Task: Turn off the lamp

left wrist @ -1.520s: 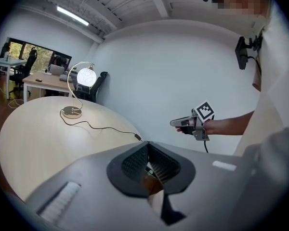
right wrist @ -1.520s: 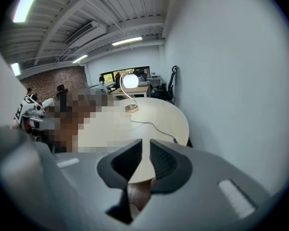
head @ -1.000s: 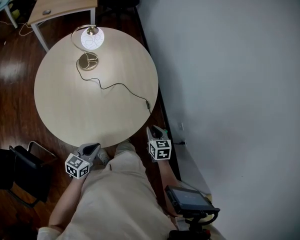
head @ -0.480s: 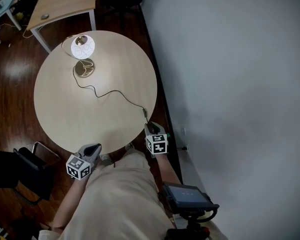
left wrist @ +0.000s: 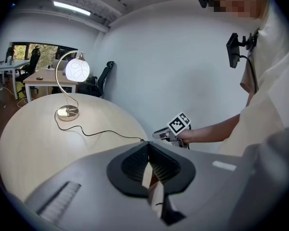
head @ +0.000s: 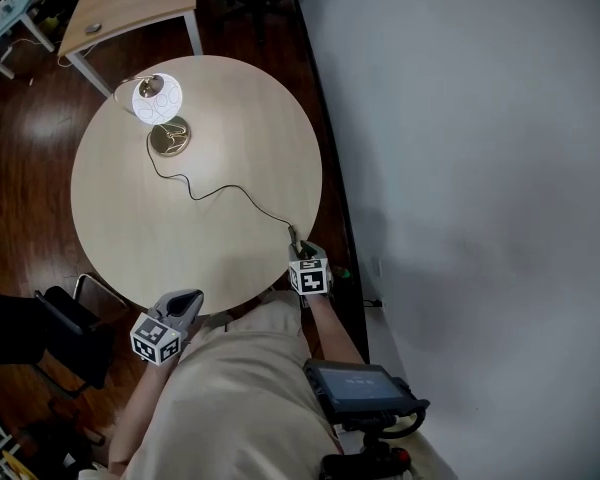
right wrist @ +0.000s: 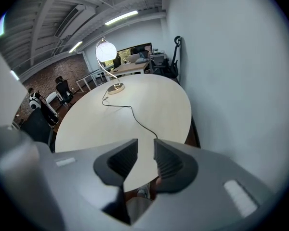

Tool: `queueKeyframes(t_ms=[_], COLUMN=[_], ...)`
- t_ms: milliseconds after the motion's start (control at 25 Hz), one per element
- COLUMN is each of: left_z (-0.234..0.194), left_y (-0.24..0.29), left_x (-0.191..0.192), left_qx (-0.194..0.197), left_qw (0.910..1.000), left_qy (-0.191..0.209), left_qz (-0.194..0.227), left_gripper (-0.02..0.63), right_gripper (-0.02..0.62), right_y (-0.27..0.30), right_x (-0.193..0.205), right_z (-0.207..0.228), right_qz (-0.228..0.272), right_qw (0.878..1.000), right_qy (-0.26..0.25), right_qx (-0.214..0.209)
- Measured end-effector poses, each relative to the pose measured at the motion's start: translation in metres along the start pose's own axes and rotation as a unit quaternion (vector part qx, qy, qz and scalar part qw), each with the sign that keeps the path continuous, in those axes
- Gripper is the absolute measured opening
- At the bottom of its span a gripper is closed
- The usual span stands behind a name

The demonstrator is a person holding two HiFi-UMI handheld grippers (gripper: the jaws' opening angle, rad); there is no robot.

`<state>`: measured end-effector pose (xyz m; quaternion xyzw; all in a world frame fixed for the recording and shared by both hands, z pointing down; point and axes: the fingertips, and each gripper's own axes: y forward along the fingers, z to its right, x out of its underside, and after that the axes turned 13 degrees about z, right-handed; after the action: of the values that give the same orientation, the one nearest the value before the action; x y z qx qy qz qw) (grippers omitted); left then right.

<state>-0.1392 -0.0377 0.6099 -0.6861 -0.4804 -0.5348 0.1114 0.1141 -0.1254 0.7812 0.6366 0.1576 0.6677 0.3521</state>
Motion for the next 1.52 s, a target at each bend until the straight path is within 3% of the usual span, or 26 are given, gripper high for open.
queueKeyframes(t_ms=[360, 920, 1520], left_z=[-0.01, -0.004, -0.001], left_y=[-0.004, -0.005, -0.002], left_x=[0.006, 0.019, 0.024], left_qx=[-0.051, -0.067, -0.082], left_qw=[0.9984, 0.9963, 0.9947], left_qy=[-0.018, -0.014, -0.019], left_qz=[-0.012, -0.051, -0.058], left_gripper=[0.002, 0.003, 0.003], right_gripper=[0.118, 0.132, 0.11], right_y=[0.058, 0.088, 0.093], right_x=[0.024, 0.057, 0.062], right_z=[0.018, 0.024, 0.025], right_qz=[-0.047, -0.07, -0.071], right_qw=[0.999, 0.997, 0.997], right_qy=[-0.016, 0.039, 0.025], right_qx=[-0.009, 0.004, -0.001])
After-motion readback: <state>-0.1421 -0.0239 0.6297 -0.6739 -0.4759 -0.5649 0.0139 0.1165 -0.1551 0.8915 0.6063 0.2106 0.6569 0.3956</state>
